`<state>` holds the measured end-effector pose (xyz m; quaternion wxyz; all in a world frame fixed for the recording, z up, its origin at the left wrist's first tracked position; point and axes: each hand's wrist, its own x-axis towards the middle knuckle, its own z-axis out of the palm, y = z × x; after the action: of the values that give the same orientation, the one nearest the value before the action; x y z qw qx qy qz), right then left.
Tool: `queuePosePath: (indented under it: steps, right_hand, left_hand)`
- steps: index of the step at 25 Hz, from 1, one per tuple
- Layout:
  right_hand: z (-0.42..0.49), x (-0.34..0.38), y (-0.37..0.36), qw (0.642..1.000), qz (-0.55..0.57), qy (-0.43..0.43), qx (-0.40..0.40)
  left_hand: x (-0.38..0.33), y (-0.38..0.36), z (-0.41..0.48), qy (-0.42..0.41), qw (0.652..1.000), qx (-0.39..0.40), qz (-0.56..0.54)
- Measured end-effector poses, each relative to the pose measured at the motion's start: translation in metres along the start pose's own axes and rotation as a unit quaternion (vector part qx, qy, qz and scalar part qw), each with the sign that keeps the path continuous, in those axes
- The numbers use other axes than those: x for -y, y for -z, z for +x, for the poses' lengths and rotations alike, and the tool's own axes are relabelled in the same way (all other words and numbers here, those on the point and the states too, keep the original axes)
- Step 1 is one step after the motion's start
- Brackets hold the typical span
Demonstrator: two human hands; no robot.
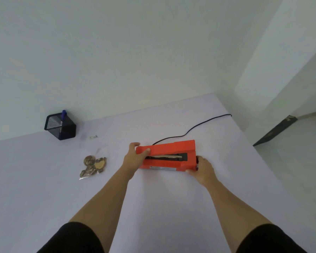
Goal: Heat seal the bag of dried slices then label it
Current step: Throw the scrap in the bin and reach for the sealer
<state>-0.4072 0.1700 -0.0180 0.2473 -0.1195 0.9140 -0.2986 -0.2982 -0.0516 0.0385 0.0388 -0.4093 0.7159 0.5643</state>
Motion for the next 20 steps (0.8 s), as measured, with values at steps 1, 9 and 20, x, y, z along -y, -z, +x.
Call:
queuePosePath:
  steps: [1,9,20]
  right_hand:
    - [0.009,0.003,0.001,1.0,0.013,0.006,-0.004]
    - [0.114,0.05,0.006,0.988,0.142,-0.01,-0.054]
    - [0.223,0.089,0.014,0.984,0.156,0.013,-0.083]
  left_hand:
    - [0.0,0.001,0.008,0.046,0.998,0.002,-0.039]
    - [-0.021,0.018,0.103,0.067,0.988,-0.064,-0.123]
    - [-0.066,0.024,0.192,0.033,0.98,-0.12,-0.152]
